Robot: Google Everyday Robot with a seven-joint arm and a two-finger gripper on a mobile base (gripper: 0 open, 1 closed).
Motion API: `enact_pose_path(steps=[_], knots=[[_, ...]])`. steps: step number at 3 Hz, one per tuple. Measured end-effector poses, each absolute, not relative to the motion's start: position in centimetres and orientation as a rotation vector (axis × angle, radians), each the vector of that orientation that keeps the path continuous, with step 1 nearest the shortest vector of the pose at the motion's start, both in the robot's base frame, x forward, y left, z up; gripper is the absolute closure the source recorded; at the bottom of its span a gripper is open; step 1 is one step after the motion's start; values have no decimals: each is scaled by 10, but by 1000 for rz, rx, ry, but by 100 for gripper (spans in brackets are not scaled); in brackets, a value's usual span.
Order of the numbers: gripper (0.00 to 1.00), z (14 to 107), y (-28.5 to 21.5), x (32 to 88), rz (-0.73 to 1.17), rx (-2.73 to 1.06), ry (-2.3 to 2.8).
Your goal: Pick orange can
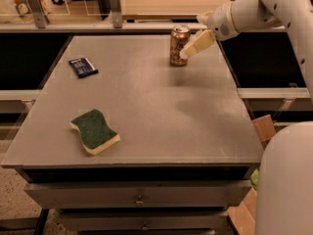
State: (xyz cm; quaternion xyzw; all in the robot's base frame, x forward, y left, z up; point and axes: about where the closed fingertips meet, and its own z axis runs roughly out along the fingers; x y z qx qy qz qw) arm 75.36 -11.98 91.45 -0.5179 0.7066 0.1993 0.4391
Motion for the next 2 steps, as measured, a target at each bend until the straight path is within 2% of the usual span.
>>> enact_pose_path(steps=[2], knots=[[0,881,-113,792,582,-1147,1686]])
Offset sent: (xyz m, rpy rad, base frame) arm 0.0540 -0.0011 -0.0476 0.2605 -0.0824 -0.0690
